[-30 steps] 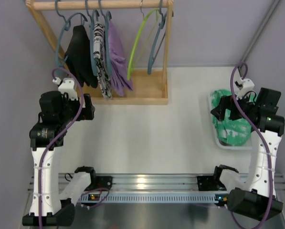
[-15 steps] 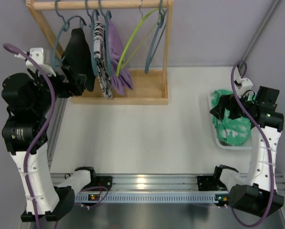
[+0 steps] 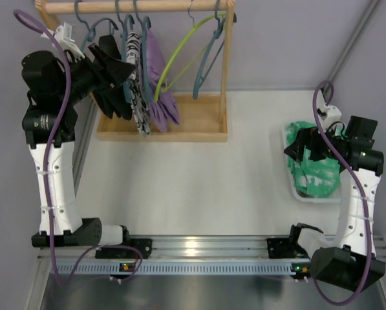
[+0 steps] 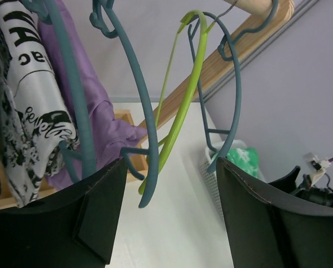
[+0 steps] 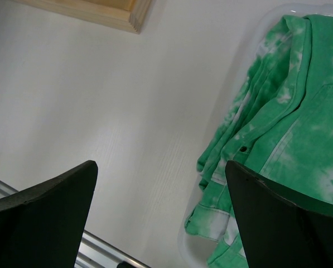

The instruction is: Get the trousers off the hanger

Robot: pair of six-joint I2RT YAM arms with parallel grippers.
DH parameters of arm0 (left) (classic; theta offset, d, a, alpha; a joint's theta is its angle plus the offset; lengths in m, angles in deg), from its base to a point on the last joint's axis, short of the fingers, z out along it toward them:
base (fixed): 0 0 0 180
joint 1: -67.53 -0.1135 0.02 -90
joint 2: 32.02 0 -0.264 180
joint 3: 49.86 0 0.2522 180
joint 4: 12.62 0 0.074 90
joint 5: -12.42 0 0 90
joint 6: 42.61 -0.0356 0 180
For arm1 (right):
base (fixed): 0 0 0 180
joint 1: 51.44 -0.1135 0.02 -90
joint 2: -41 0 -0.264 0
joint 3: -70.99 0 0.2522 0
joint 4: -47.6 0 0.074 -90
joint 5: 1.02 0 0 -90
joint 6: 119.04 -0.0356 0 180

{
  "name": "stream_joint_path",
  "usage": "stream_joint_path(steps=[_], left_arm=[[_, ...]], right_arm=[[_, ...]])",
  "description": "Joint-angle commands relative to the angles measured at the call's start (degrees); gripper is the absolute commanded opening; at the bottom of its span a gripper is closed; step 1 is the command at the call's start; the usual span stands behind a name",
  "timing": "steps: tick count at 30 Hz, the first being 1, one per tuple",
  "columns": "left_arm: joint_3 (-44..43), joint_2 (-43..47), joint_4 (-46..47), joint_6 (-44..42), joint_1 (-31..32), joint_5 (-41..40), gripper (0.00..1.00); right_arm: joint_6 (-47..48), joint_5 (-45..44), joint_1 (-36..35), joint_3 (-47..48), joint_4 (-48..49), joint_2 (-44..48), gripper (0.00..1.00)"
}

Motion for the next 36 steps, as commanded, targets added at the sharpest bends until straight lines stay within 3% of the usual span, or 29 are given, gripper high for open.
stream_joint_path(steps=[1,4,17,28,36], left_arm=[[-3.43,-3.19,6.86,8.48,0.09,3.21,0.71],[-4.32,-4.87,7.48,8.41,0.78,2.34,0.69],[-5.55,-11.38,7.66,4.27,8.7,-15.51,0.58],[-10.2,-17.35,8.27,3.04,11.86,-17.97,0.54],[-12.84,-21.14,9.32,4.18,12.57,-17.18,0.45]], right_arm=[[-0.09,1.47,-0.42,3.09,0.73,-0.25,0.99],[-0.17,1.21,-0.6,2.74,0.73,-0.25,0.99],[-1.14,0.5,-1.04,3.09,1.09,-0.6,0.99],[-1.23,0.15,-1.12,1.6,2.14,-0.08,0.99],[-1.05,-0.46,-1.04,1.6,2.23,-0.16,0.99]])
